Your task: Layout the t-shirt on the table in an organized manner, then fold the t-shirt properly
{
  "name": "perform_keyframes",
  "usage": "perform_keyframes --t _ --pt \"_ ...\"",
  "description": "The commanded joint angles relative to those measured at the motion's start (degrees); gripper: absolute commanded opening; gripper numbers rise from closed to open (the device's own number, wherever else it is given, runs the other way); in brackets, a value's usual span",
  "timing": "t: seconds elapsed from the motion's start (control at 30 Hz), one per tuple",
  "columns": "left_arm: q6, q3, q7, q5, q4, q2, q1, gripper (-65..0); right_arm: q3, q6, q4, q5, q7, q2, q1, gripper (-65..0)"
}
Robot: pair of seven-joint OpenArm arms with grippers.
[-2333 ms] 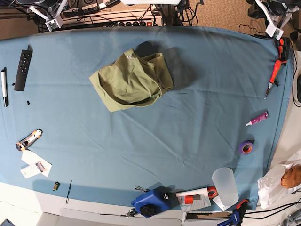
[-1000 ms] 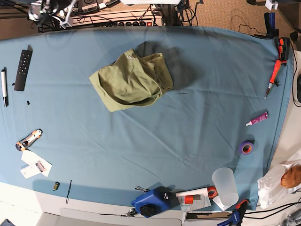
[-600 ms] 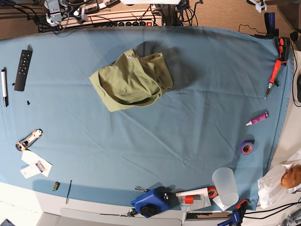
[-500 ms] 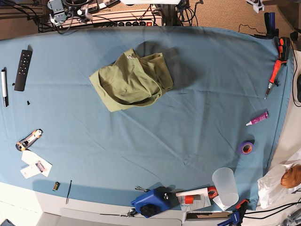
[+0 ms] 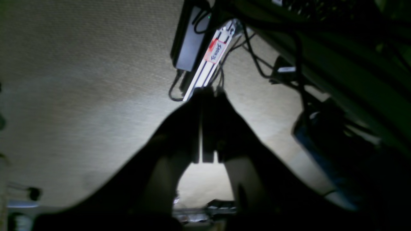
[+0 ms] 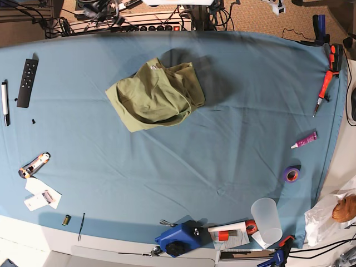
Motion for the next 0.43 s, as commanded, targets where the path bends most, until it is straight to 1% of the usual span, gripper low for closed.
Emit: perform_keyframes --t 0.0,0.07,0.1,0.23,0.4 --pt "0.2 1.1 -0.2 0.0 0.3 -0.2 0.7 -65.0 -1.1 -1.8 0.3 -1.0 0.9 1.0 -0.2 -65.0" --pt "1.6 3.4 -1.2 0.1 0.3 -0.2 0.7 -65.0 -3.5 -4.2 0.3 -1.4 1.7 1.0 0.0 -65.0" --pt "2.2 4.5 -2.0 0.1 0.3 -0.2 0.6 -65.0 -4.4 -4.5 0.3 -1.4 1.8 1.0 0.0 -65.0" --pt "2.3 7.3 -4.0 0.0 0.3 -0.2 0.6 -65.0 -6.6 -4.4 0.3 -1.4 1.8 1.0 0.2 -65.0" --pt "2.3 7.4 -4.0 0.0 0.7 -0.2 0.6 -65.0 -6.7 -4.4 0.3 -1.4 1.7 1.0 0.2 -65.0"
